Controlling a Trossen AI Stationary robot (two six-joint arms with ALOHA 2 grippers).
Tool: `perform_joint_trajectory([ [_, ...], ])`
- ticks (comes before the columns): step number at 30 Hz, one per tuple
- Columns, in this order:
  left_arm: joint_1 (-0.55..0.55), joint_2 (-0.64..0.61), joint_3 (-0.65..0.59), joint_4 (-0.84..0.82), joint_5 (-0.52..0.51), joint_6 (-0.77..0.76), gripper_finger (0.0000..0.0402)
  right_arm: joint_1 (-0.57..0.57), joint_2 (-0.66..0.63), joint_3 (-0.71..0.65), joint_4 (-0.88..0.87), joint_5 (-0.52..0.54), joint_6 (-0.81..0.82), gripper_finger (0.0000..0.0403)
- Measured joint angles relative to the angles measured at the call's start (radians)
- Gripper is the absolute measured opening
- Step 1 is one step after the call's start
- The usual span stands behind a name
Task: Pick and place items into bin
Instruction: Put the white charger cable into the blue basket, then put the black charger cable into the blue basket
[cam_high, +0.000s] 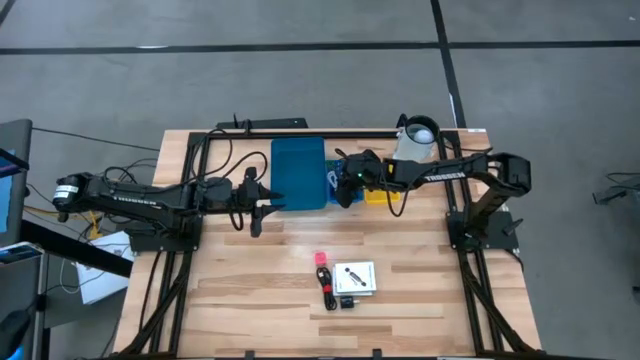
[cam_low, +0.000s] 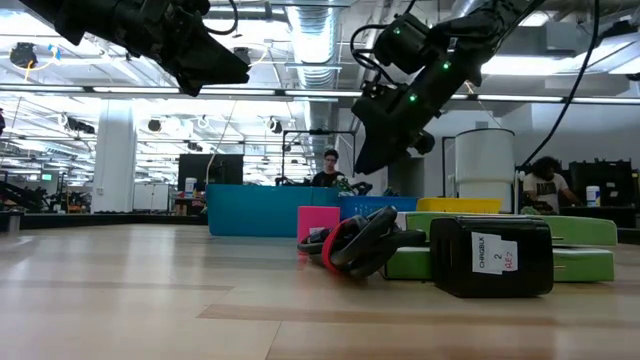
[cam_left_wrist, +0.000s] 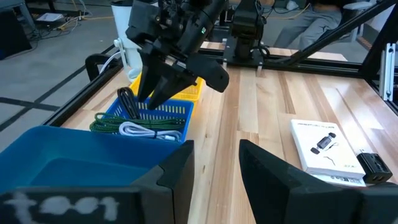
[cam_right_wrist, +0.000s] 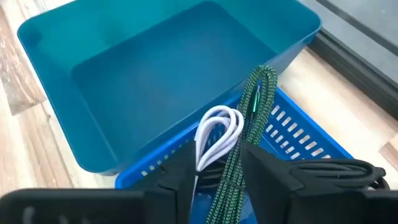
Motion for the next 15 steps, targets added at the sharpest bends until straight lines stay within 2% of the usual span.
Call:
perform_joint_trajectory([
  [7,0.000,0.000,0.000,-0.001,0.000,0.000,0.0117,0.000,-0.025,0.002,-0.039,-0.002,-0.009,0.0148],
  [15,0.000,0.000,0.000,0.000,-0.001,0.026,0.0117,0.028,-0.160,0.142,-0.452,-0.008,-0.117,0.0121],
])
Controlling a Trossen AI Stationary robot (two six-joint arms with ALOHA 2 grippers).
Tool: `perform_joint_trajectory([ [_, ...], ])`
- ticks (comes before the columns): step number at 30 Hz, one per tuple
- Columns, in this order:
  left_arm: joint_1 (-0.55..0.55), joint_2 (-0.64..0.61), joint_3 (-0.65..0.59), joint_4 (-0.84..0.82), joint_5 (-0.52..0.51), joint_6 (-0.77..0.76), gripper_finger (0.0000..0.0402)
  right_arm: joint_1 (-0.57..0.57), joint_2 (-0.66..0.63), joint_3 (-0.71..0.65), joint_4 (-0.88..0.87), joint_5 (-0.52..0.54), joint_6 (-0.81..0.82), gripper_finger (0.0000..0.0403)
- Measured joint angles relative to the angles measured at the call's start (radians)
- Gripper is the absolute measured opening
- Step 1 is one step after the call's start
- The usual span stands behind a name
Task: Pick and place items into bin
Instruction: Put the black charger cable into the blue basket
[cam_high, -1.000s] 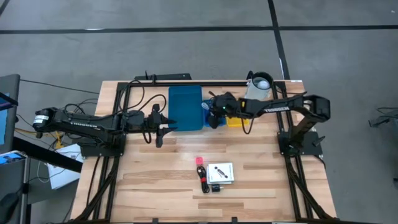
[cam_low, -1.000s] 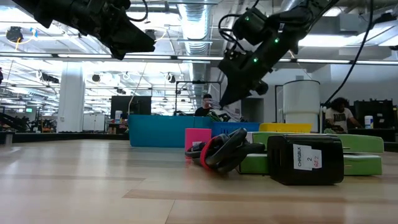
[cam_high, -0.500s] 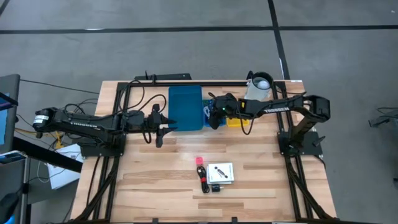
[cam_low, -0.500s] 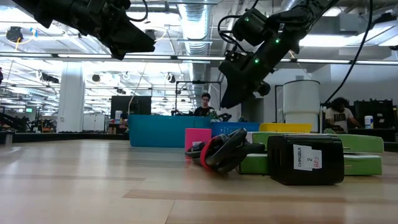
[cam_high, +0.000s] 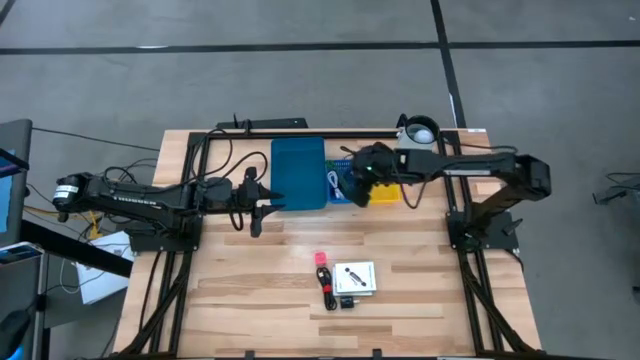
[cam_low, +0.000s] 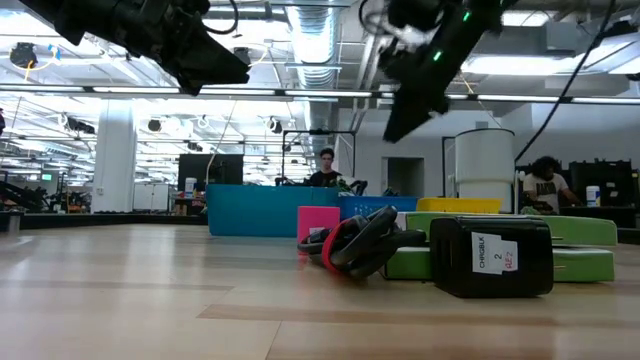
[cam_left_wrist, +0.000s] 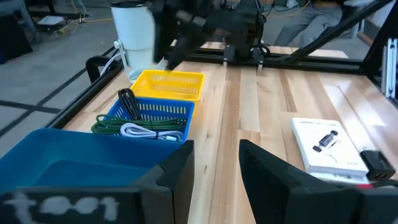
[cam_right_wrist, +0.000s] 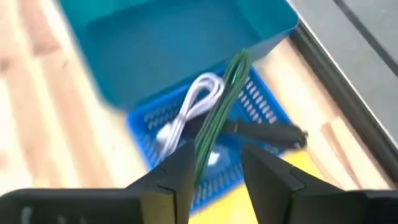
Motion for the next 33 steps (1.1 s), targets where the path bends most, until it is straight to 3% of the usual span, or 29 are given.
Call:
perform_joint_trajectory([
  [12,0.000,0.000,0.000,0.037,0.003,0.097,0.0117,0.189,-0.238,0.039,-0.595,-0.002,0.014,0.0113],
  [19,-0.011,0.001,0.050,0.047,0.268,0.201,0.0117,0.288,-0.319,0.039,-0.646,-0.001,0.029,0.0113],
  [24,-0.049,0.073,0.197,-0.149,0.246,0.304,0.0117,0.330,-0.346,0.039,-0.679,0.001,0.071,0.0113],
  [33,-0.121,0.459,0.572,-0.619,0.257,0.538,0.0105,0.362,-0.342,0.039,-0.705,0.001,0.091,0.0113],
])
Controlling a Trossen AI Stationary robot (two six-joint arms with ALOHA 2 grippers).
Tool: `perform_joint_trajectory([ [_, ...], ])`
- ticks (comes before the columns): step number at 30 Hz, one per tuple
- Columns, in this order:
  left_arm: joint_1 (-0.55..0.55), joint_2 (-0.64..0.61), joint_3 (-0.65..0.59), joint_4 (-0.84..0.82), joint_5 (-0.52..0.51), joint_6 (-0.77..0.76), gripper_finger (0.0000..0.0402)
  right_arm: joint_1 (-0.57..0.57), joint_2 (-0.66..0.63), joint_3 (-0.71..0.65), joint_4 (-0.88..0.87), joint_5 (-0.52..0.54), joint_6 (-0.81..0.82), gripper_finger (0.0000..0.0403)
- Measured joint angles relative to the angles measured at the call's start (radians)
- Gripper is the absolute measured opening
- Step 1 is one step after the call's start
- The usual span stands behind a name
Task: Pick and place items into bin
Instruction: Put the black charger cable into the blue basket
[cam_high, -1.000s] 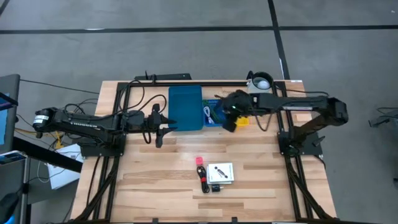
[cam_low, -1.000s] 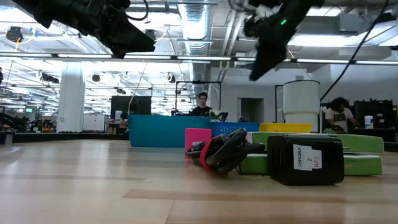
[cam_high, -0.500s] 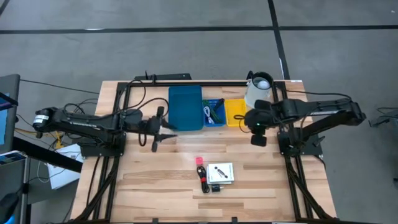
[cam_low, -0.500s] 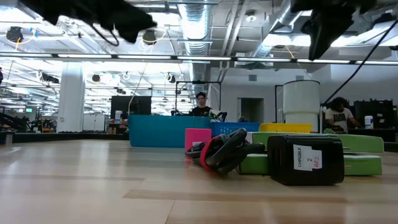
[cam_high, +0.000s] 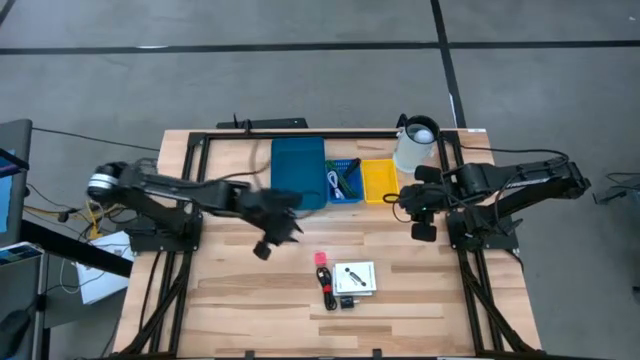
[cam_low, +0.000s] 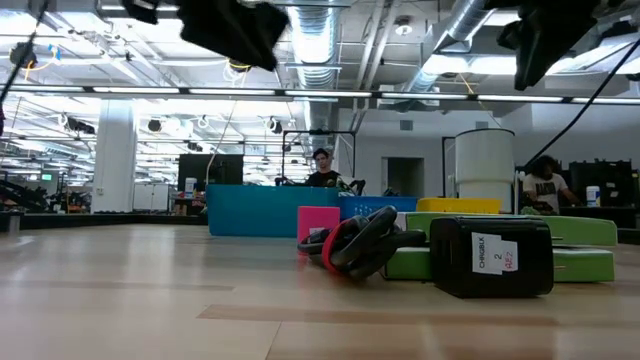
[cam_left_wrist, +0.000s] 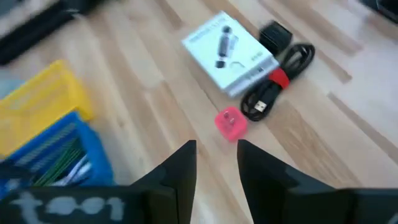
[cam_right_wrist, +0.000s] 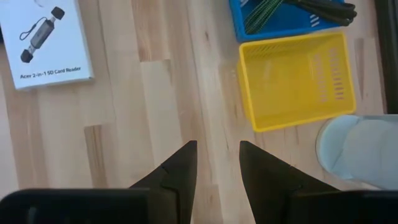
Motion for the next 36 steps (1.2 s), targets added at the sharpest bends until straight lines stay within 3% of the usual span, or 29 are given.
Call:
perform_joint_trajectory([
  [6,-0.050,0.213,0.174,-0.127,0.005,0.087,0.0092,0.000,-0.001,0.000,-0.023,-0.001,0.023,0.0113],
  [13,-0.109,0.361,0.297,-0.181,0.008,0.136,0.0090,0.000,-0.001,0.000,-0.072,-0.003,0.055,0.0113],
  [25,-0.164,0.396,0.324,-0.126,0.029,0.148,0.0093,0.000,-0.001,0.000,-0.074,-0.003,0.055,0.0113],
  [36,-0.167,0.409,0.323,-0.064,-0.031,0.181,0.0150,0.003,-0.001,0.000,-0.096,-0.003,0.123,0.0113],
])
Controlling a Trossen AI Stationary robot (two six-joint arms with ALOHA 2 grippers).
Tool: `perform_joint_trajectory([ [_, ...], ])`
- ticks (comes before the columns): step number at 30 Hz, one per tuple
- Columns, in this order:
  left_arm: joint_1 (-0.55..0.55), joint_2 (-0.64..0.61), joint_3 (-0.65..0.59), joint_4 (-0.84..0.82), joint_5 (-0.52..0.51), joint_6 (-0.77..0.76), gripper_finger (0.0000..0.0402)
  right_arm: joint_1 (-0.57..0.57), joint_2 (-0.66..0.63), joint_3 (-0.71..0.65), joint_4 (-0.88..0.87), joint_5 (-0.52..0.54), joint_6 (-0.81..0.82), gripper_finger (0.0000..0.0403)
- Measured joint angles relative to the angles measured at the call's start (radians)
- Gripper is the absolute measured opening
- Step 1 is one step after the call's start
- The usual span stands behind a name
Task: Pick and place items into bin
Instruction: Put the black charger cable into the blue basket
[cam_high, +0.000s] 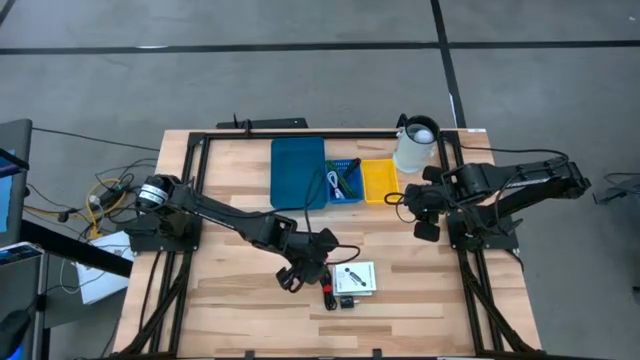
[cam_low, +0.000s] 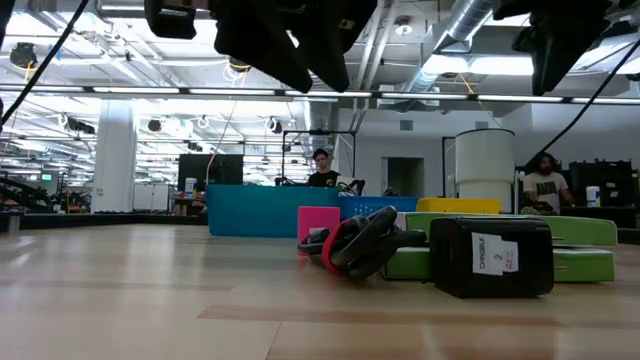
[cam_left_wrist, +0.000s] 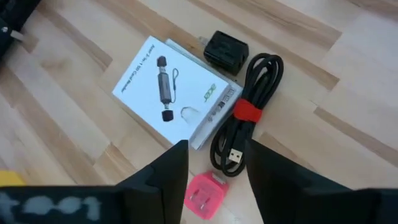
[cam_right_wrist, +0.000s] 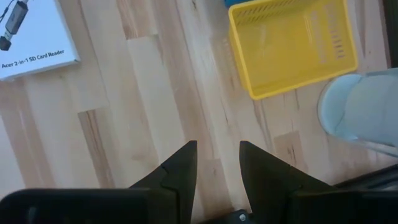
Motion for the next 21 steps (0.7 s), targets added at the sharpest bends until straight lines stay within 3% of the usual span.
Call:
perform_joint_trajectory([
  [21,-0.073,0.114,0.000,0.091,-0.024,0.025,0.0155,0.000,0.000,0.000,0.002,0.000,0.034,0.0113],
])
